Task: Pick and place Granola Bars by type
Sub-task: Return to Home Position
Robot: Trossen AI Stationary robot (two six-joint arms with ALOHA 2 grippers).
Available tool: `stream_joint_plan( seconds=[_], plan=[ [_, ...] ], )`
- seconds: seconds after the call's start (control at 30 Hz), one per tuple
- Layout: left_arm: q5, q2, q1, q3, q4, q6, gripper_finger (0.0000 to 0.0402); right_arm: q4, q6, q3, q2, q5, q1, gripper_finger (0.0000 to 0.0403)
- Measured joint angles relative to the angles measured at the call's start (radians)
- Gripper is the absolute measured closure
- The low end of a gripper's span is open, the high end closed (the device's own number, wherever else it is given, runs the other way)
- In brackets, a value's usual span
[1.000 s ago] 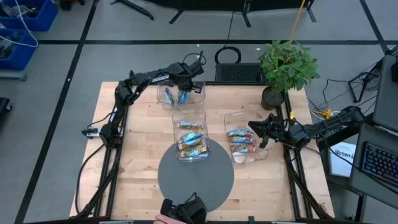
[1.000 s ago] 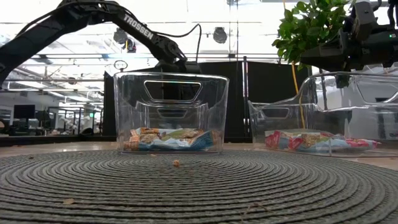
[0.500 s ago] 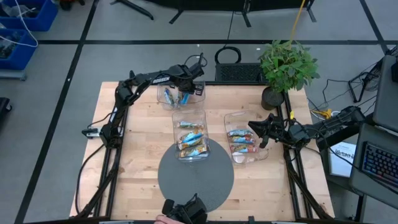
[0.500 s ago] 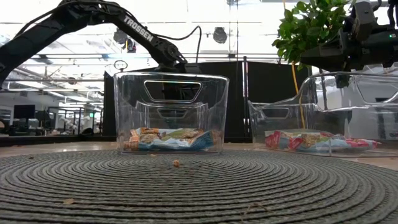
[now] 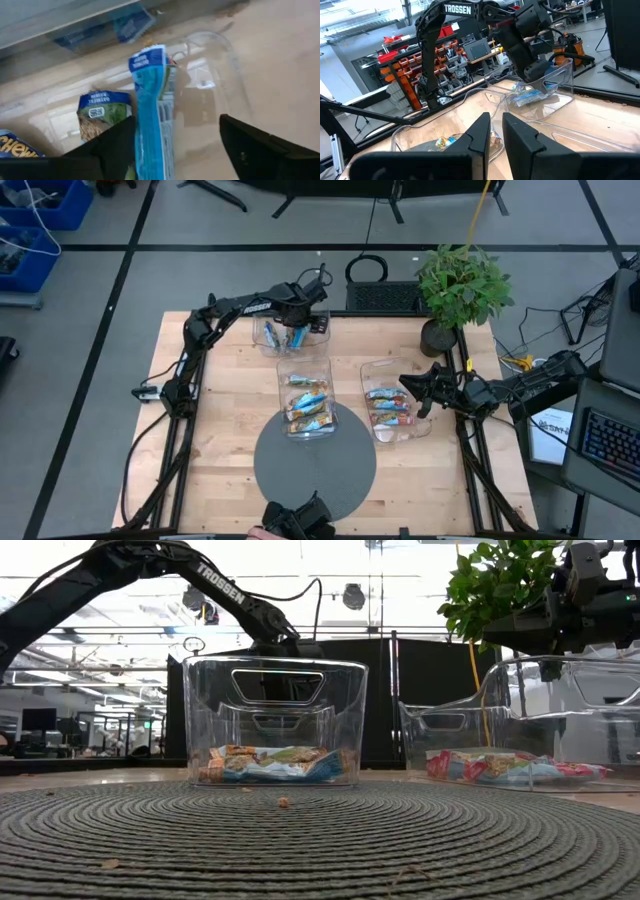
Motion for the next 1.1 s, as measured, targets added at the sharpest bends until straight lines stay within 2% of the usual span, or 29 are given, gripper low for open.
stream_joint_plan(
  seconds=[0.2, 0.37, 0.5, 0.77, 1.1],
  plan=[
    [0.008, -0.040, 0.000, 0.000, 0.002, 0.016, 0.0051, 0.000, 0.000, 0.000, 0.000, 0.000, 0.000, 0.0358],
    [0.009, -0.102, 0.000, 0.000, -0.043, 0.014, 0.0022, 0.000, 0.000, 0.000, 0.000, 0.000, 0.000, 0.0358],
    [-0.008, -0.181, -0.007, 0.000, -0.050, 0.036, 0.0020, 0.000, 0.000, 0.000, 0.000, 0.000, 0.000, 0.0358],
    [-0.141, -0.401, -0.060, 0.000, -0.061, 0.128, 0.0038, 0.000, 0.000, 0.000, 0.000, 0.000, 0.000, 0.0358],
    [-0.149, -0.658, -0.160, -0.009, -0.127, 0.278, 0.0035, 0.000, 0.000, 0.000, 0.000, 0.000, 0.000, 0.0358]
  ],
)
